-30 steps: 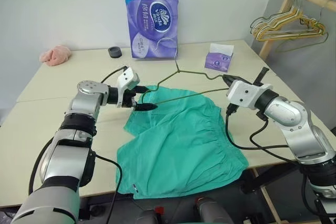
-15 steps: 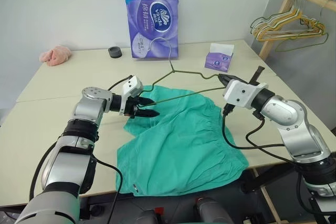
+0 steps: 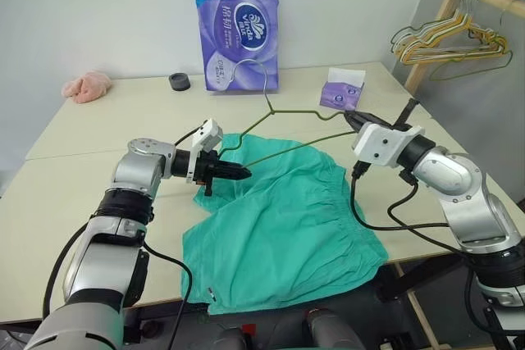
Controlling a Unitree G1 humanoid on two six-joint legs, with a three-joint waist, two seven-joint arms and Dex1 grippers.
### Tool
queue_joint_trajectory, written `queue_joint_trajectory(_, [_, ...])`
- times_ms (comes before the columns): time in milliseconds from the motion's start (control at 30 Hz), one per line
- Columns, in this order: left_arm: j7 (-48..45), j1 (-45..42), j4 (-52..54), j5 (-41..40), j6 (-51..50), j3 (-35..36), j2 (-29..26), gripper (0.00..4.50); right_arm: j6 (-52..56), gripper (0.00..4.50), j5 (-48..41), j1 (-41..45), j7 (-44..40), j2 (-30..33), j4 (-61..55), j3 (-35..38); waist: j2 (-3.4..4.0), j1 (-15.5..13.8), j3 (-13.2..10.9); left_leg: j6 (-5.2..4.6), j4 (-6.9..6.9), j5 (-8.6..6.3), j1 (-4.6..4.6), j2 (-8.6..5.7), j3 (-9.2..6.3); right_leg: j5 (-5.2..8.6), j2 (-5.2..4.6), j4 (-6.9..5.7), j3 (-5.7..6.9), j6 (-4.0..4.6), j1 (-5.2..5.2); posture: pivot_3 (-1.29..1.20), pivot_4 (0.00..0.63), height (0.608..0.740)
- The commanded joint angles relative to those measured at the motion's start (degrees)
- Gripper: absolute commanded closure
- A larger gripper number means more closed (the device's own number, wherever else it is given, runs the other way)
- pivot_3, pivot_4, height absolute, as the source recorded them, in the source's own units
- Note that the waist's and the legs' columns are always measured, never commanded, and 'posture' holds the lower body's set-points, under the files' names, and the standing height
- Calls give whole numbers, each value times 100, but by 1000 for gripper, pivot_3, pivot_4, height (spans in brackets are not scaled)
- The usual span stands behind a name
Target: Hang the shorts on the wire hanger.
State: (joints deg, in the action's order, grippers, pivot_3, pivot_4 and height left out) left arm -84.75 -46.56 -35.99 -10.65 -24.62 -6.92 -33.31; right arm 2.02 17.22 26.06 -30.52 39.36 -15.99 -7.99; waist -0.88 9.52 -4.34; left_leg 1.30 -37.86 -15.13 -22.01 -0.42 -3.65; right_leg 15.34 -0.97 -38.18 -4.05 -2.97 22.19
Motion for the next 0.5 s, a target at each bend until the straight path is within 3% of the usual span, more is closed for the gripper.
queue_joint_trajectory(33, [121, 9, 222, -179, -163, 191, -81, 4473, -230, 4500, -207, 50, -187, -29, -297, 58, 0, 0, 0, 0, 0, 0, 0, 0, 0, 0, 0, 0, 0, 0, 0, -182, 65, 740])
queue_joint_trajectory(67, [146, 28, 247, -178, -156, 184, -86, 4473, -247, 4500, -250, 37, -216, -38, -319, 74, 0, 0, 0, 0, 0, 0, 0, 1, 0, 0, 0, 0, 0, 0, 0, -182, 65, 740])
queue_joint_trajectory(200, [317, 83, 309, -102, -34, 150, -102, 4500, -135, 3534, -372, -50, -374, -36, -430, 134, 0, -2, -1, 0, -1, 0, 0, 3, -4, 0, -1, -1, 1, 0, 0, -180, 65, 740])
queue_joint_trajectory(433, [551, 143, 268, 99, 379, 11, -151, 4500, -537, 1115, -303, -249, -771, 404, -392, 166, 0, -16, -1, 0, -1, 0, 0, 1, -4, 0, -7, 1, 3, -1, -3, -177, 62, 740])
queue_joint_trajectory(500, [618, 165, 269, 188, 589, -11, -173, 4500, -510, 1115, -463, -328, -832, 475, -381, 320, 0, -12, -1, 0, -1, 0, 2, 1, -1, 0, -7, 0, 1, -1, -3, -175, 62, 740])
